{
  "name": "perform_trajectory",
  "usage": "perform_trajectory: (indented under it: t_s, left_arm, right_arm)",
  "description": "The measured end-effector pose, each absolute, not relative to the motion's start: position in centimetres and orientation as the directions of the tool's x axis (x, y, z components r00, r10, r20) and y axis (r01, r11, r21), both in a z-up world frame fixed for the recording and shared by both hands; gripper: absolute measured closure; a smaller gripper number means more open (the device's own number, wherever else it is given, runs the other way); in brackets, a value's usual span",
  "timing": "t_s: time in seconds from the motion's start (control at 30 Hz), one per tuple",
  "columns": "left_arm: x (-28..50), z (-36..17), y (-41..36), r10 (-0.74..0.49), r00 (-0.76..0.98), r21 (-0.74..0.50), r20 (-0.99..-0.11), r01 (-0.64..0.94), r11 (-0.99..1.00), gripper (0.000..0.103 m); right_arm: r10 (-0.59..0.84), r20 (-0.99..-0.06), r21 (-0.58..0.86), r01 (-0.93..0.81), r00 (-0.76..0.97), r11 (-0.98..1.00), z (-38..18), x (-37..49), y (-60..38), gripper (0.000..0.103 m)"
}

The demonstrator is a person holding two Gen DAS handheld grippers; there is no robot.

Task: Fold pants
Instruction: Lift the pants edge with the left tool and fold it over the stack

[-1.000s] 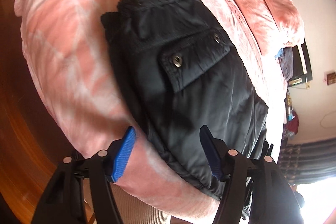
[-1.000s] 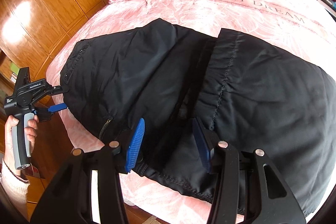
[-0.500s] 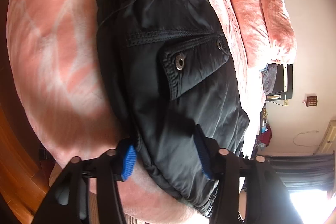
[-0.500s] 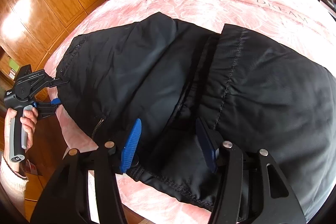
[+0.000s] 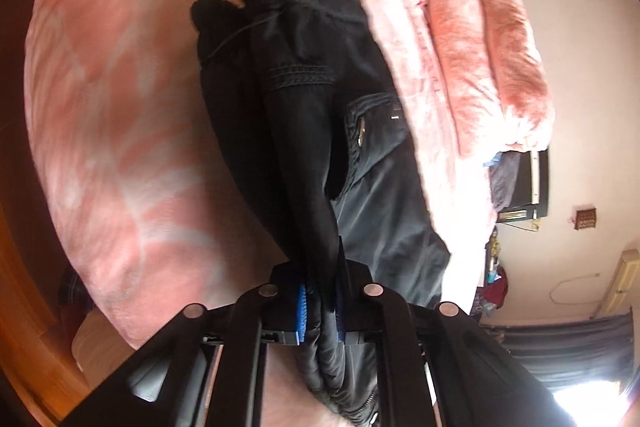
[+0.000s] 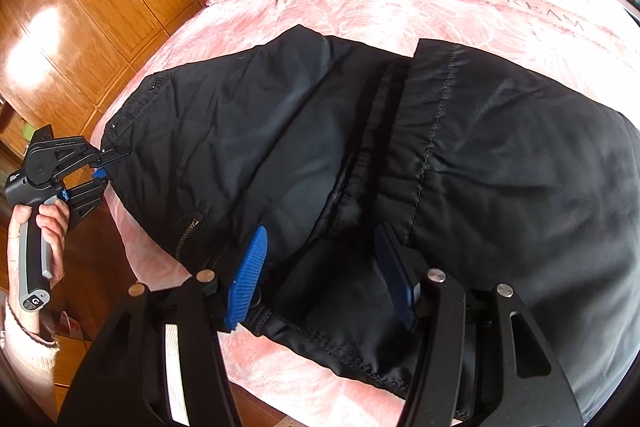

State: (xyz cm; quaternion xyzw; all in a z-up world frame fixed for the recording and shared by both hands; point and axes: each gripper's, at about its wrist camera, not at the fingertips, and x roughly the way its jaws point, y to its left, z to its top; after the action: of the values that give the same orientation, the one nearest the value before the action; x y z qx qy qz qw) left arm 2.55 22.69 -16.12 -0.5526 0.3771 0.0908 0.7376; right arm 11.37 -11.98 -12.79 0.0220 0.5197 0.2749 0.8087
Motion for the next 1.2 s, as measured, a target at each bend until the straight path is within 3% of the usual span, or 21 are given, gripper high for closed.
perform_trajectory:
  t_s: [0.17, 0.53, 0.77, 1.0, 1.1, 1.2]
  left_arm:
    - [4.1, -12.4, 20.5, -0.262, 0.754, -0.764, -0.602, -0.449, 0.463, 0.094]
    - [8.4, -4.9, 10.7, -0.252, 0.777, -0.592, -0.576, -0.185, 0.784, 0.094]
    - [10.0, -4.3, 1.8, -0.277, 0.702, -0.371, -0.656, 0.02, 0.929, 0.093]
    - [10.0, -7.2, -4.4, -0.212, 0.611, -0.144, -0.763, 0.16, 0.977, 0.09]
    - [10.0, -8.1, -6.0, -0.199, 0.567, -0.083, -0.799, 0.224, 0.971, 0.082]
    - [10.3, -8.7, -6.4, -0.231, 0.511, -0.113, -0.828, 0.252, 0.961, 0.074]
  right_arm:
    - [0.484, -0.815, 0.354, -0.388, 0.319, 0.851, -12.2, 11.4, -12.9, 0.046]
    - [0.48, -0.788, 0.383, -0.304, 0.385, 0.872, -10.8, 11.1, -16.6, 0.046]
    - [0.461, -0.777, 0.402, -0.227, 0.429, 0.887, -10.7, 11.7, -19.8, 0.046]
    - [0.424, -0.778, 0.406, -0.144, 0.463, 0.903, -10.8, 12.3, -23.4, 0.046]
    - [0.41, -0.78, 0.4, -0.127, 0.473, 0.908, -10.7, 12.6, -24.5, 0.045]
    - [0.406, -0.784, 0.399, -0.121, 0.469, 0.909, -10.9, 12.9, -25.1, 0.044]
